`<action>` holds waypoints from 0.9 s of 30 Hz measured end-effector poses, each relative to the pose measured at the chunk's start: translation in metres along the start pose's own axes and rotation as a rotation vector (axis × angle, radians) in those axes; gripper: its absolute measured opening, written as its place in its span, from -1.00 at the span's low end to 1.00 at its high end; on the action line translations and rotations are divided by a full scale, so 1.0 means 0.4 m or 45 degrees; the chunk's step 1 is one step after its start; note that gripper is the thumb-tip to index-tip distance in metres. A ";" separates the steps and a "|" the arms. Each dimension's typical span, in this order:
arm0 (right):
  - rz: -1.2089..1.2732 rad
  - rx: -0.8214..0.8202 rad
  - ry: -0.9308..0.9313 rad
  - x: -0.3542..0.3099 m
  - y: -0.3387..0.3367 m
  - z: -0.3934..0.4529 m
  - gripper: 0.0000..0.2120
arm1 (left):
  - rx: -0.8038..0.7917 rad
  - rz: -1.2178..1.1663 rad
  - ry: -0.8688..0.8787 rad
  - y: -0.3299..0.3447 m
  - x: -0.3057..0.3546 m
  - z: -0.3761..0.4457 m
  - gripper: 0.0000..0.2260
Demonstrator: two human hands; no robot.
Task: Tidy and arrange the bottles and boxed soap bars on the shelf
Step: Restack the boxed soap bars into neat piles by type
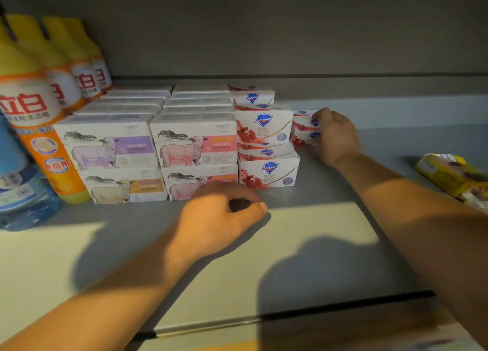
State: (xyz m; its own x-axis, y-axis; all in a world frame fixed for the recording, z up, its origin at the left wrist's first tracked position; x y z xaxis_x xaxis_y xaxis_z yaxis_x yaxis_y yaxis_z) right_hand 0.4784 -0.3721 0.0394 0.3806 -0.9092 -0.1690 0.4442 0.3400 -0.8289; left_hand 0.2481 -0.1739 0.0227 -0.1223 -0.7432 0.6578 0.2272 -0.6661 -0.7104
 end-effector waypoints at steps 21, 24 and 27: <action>0.961 0.071 0.037 -0.138 -0.333 -0.405 -0.75 | 0.065 -0.488 0.065 -0.042 0.047 -0.042 -0.73; 1.090 -0.055 0.027 -0.204 -0.309 -0.426 -0.80 | -0.013 -0.797 0.045 -0.039 0.052 -0.048 -0.77; 1.318 -0.139 0.131 -0.237 -0.269 -0.435 -0.80 | -0.022 -0.709 0.073 -0.037 0.052 -0.047 -0.71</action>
State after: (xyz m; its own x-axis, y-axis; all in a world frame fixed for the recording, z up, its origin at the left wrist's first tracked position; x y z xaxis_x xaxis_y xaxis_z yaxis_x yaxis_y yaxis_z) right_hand 0.2534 -0.3644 0.0521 0.4603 -0.2037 -0.8641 -0.1370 0.9453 -0.2959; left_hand 0.2241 -0.1806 0.0420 -0.2716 -0.2806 0.9206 0.0972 -0.9597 -0.2638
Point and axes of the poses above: each hand's wrist, its own z-axis towards the middle knuckle, its own y-axis out of the palm, x = y × z, the point moved 4 cm from there along z, towards the middle knuckle, and after that the axes turned 2 degrees about -y, right-handed, at the moved point
